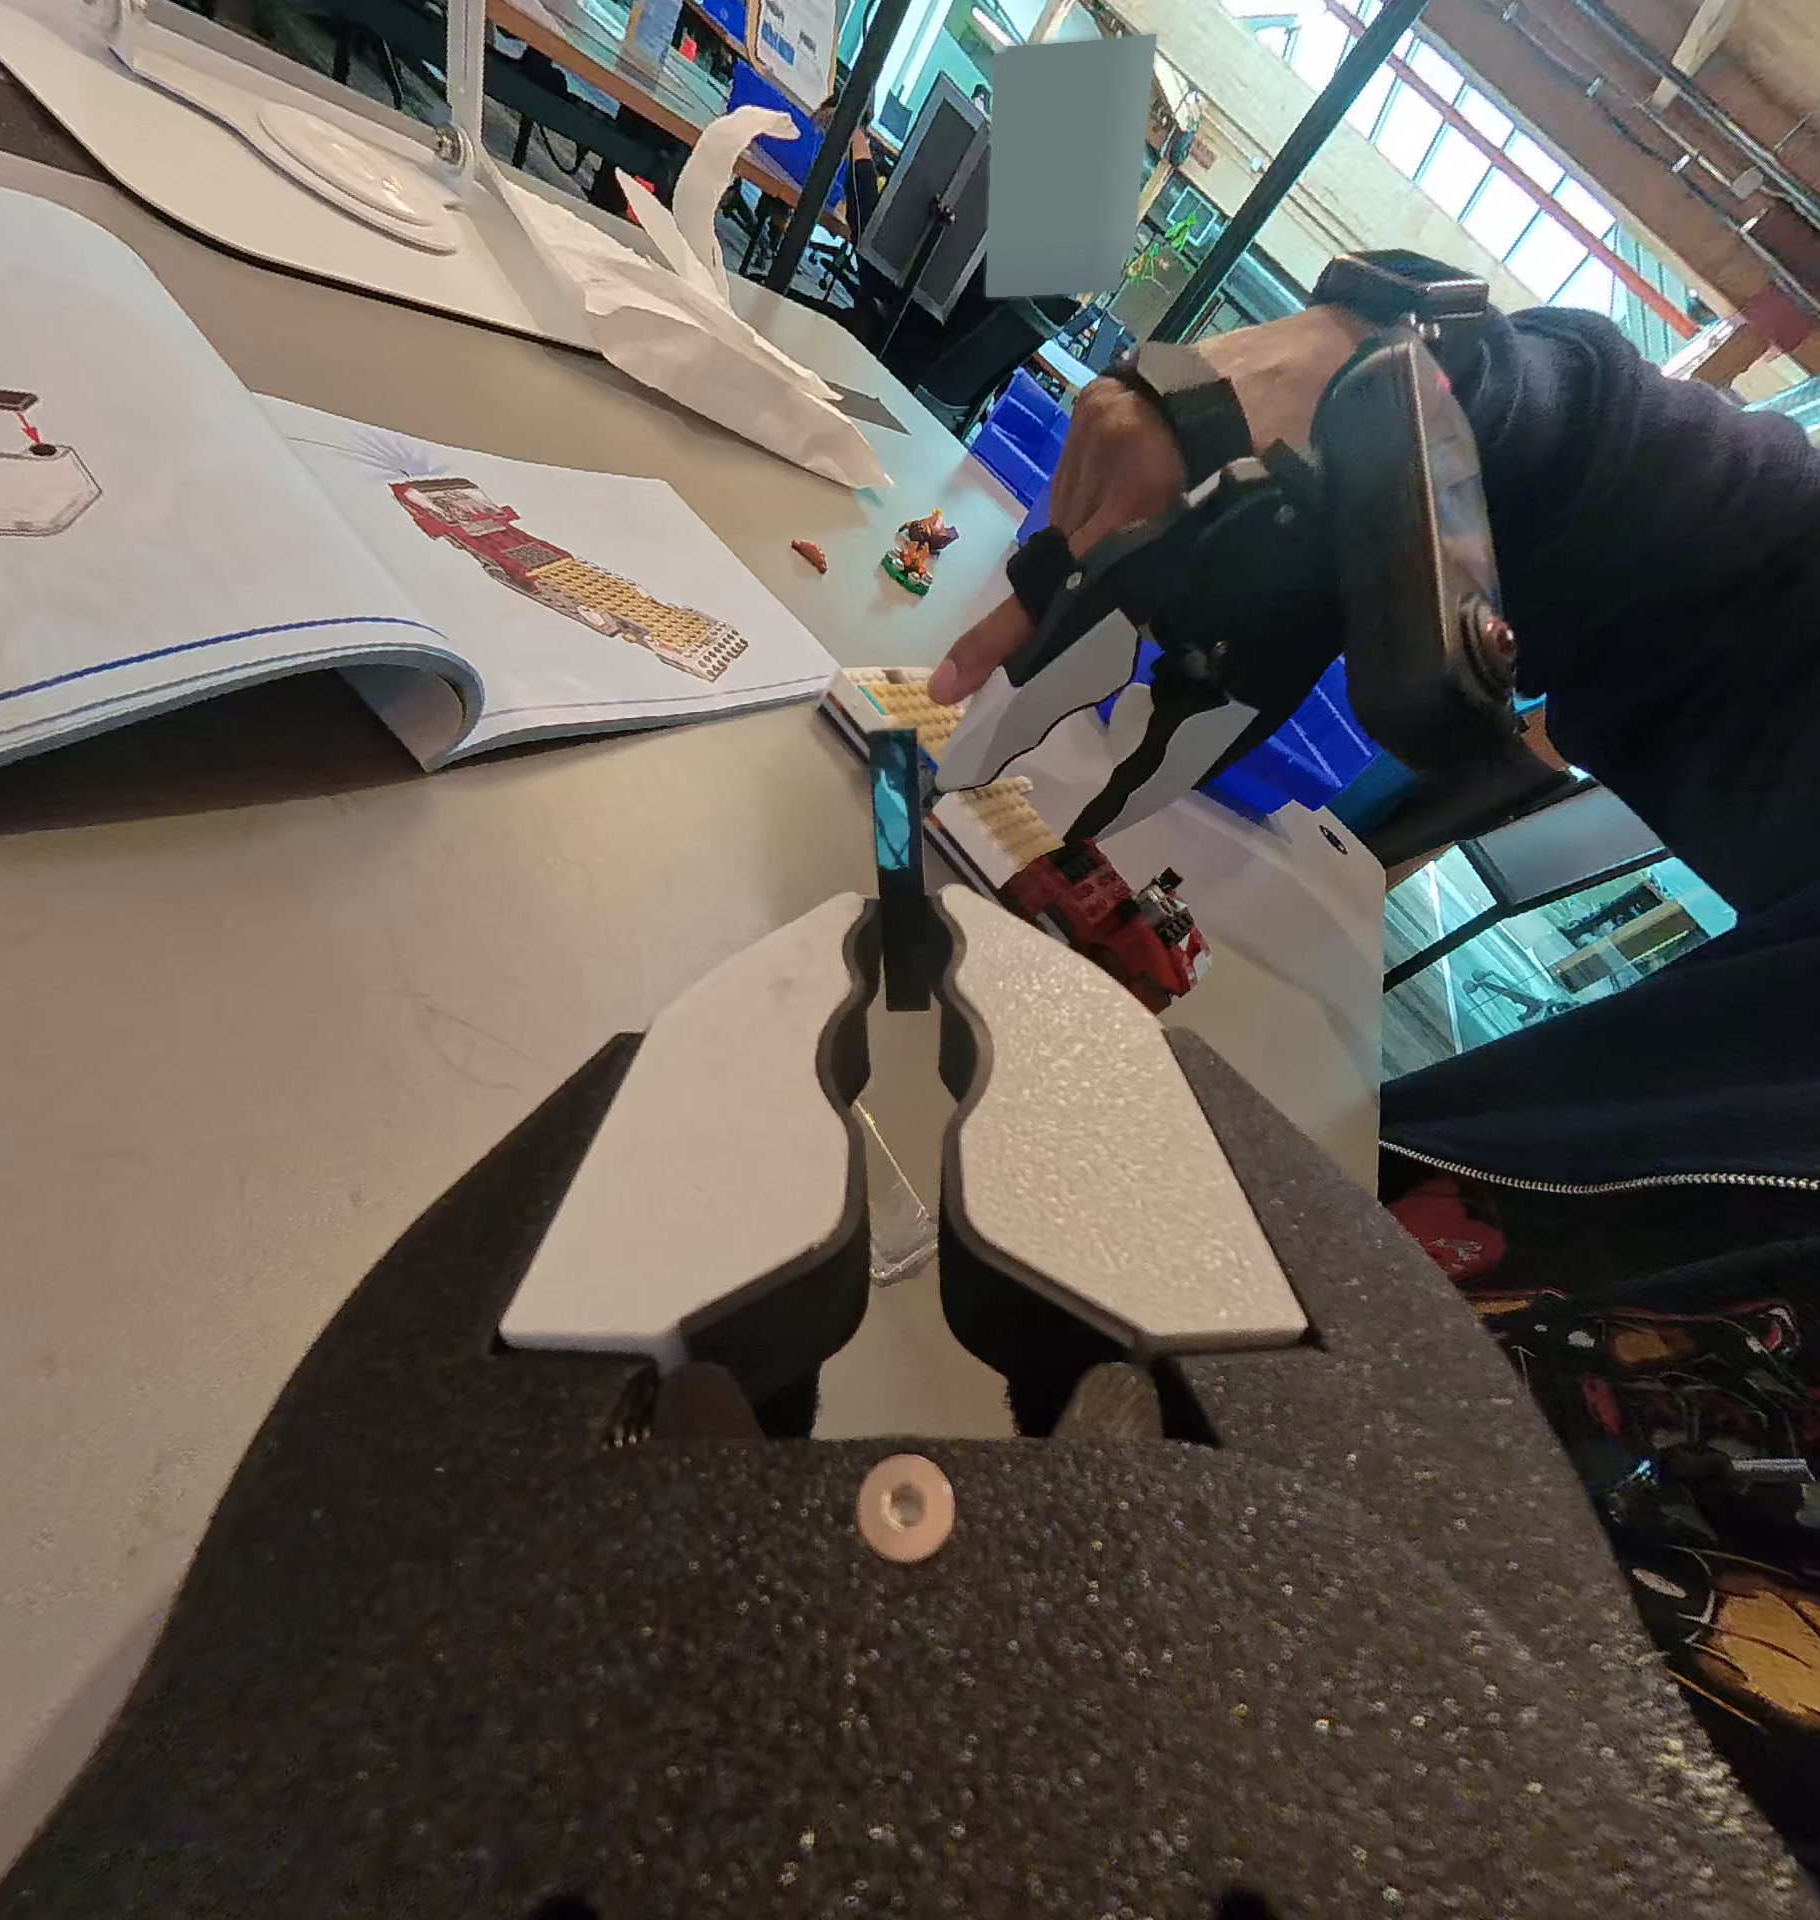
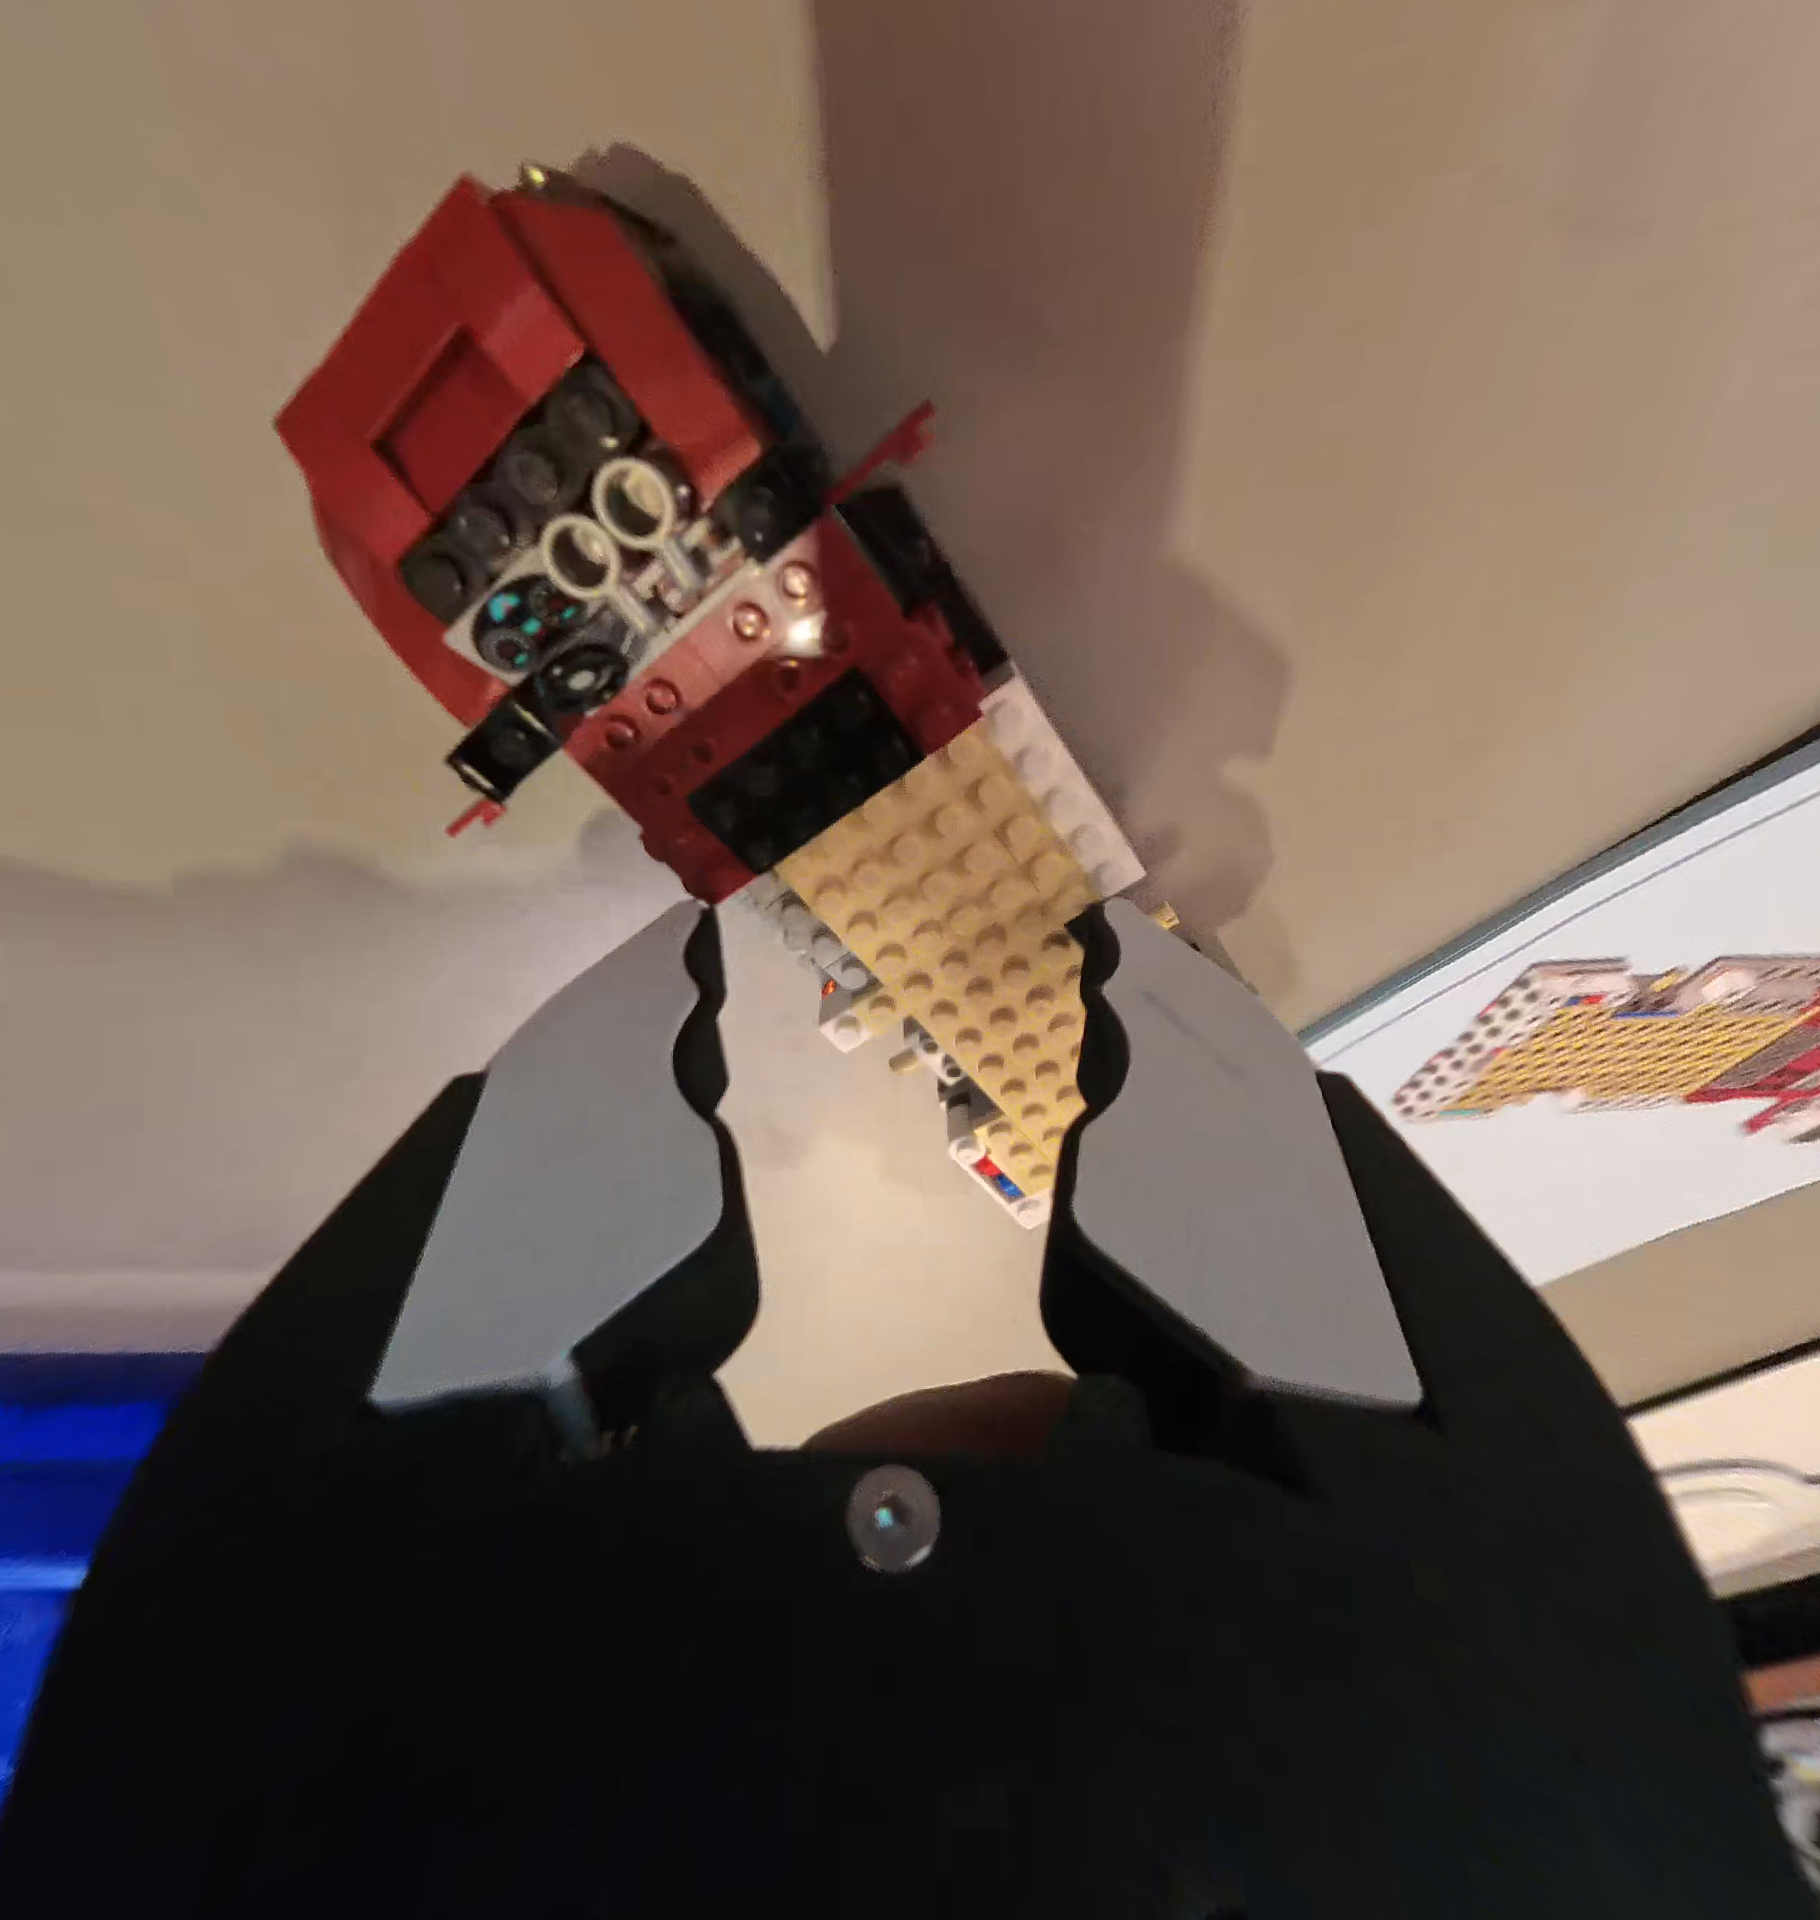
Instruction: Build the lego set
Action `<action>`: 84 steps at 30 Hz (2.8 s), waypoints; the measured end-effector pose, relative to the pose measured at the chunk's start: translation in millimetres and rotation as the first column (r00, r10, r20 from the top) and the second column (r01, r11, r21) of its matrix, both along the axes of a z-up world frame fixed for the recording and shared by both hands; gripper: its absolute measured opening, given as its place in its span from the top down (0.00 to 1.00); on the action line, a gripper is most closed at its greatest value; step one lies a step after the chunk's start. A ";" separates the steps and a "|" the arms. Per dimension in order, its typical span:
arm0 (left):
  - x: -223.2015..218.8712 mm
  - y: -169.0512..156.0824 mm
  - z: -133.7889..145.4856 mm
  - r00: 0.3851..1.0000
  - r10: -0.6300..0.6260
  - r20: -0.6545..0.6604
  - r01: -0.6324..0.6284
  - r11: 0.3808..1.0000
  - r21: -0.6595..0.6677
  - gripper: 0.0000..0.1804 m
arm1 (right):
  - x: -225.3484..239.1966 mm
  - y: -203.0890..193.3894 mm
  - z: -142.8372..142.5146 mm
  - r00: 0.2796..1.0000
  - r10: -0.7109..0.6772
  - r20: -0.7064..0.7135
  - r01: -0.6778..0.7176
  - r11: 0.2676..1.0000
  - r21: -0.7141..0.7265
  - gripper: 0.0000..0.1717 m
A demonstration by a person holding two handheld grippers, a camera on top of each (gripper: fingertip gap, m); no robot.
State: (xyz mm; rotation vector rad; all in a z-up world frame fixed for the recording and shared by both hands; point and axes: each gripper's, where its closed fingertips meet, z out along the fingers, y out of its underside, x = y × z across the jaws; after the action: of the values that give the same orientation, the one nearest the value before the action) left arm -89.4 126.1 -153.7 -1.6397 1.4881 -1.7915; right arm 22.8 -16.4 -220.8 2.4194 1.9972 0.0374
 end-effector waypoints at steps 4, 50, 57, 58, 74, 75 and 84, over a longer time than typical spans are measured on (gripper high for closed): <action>0.2 -2.2 -1.2 1.000 -0.008 -0.009 0.008 1.000 0.009 0.96 | 2.1 -11.5 -0.2 0.995 -0.096 0.009 0.096 0.995 0.037 0.68; -10.0 -3.0 -0.1 1.000 -0.018 -0.019 0.016 0.996 -0.087 0.96 | -144.0 113.2 6.2 0.536 -0.678 -0.504 0.837 0.504 0.211 0.60; -10.7 -1.5 -0.5 1.000 -0.013 -0.027 0.010 0.995 -0.096 0.96 | -136.5 116.6 -4.8 0.467 -0.724 -0.507 0.879 0.440 0.182 0.70; -10.6 -1.3 -0.6 1.000 -0.012 -0.027 0.010 0.995 -0.097 0.96 | -136.0 116.3 -4.4 0.467 -0.723 -0.509 0.880 0.435 0.190 0.70; -9.7 -3.1 -3.1 0.999 -0.013 -0.038 0.010 0.997 -0.079 0.96 | -130.3 79.3 22.6 0.437 -0.655 -0.617 0.897 0.365 0.248 0.70; -9.6 -3.1 -3.2 0.999 -0.012 -0.038 0.009 0.997 -0.077 0.96 | -130.0 76.3 23.3 0.436 -0.654 -0.618 0.898 0.363 0.249 0.70; -9.8 -4.0 -4.1 0.999 -0.013 -0.039 0.010 0.998 -0.067 0.96 | -129.7 73.2 29.9 0.423 -0.639 -0.643 0.903 0.350 0.247 0.70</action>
State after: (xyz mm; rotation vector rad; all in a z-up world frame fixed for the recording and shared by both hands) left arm -99.2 122.1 -157.8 -1.7112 1.4723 -1.8433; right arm -106.9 56.8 -190.9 3.8484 0.5166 0.0955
